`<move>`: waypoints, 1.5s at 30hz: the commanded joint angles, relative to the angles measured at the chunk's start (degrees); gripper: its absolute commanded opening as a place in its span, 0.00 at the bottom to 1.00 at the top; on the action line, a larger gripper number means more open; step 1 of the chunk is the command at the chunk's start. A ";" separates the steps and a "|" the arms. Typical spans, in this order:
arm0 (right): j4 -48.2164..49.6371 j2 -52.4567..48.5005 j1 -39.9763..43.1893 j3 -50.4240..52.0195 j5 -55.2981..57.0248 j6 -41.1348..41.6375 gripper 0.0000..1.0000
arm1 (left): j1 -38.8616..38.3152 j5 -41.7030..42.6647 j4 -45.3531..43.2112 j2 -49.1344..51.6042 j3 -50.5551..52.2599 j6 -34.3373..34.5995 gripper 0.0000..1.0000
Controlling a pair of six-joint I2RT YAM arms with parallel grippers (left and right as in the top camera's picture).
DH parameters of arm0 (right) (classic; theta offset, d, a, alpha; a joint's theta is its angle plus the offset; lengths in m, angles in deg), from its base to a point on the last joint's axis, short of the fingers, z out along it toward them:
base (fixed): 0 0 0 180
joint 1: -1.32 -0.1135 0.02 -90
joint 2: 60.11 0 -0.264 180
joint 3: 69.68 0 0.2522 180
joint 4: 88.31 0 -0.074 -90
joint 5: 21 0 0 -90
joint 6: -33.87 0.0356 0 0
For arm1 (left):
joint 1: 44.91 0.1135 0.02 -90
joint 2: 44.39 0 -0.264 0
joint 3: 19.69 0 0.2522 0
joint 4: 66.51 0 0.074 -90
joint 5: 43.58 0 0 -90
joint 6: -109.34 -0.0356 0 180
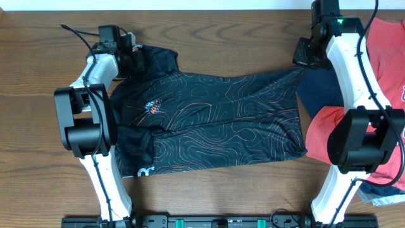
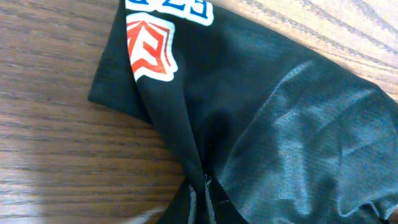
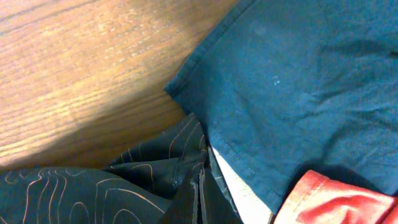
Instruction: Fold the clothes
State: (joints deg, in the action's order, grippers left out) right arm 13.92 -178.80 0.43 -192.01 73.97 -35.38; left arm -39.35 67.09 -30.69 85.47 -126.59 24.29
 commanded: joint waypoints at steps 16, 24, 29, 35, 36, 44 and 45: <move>-2.36 -0.42 -0.13 -0.11 0.59 -3.28 0.01 | 8.11 -0.15 29.62 -23.43 0.33 2.84 0.06; -12.31 -0.42 2.38 -0.11 0.61 -3.98 0.01 | 10.25 -0.83 48.39 -25.40 0.35 -0.70 0.06; -19.47 -0.42 3.98 0.20 0.61 -5.73 0.01 | 11.43 -5.35 57.55 -25.42 0.35 -1.84 0.06; -23.12 -0.42 4.02 3.04 0.59 -6.69 0.01 | 11.32 -7.02 62.29 -25.42 2.75 -1.25 0.06; -23.15 -0.42 3.91 3.78 0.57 -6.99 0.01 | 11.34 -7.04 62.53 -25.42 3.61 -1.27 0.06; -23.45 -0.42 3.61 12.90 0.87 -8.00 0.01 | 11.34 -9.84 62.29 -25.42 13.42 -1.16 0.06; -23.41 -0.42 3.61 13.97 0.87 -8.00 0.01 | 11.37 -10.34 62.27 -25.42 14.32 -0.50 0.06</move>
State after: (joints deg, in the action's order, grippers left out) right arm -9.40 -178.80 4.24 -180.36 73.80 -42.37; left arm -28.20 59.94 31.23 60.22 -114.55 23.78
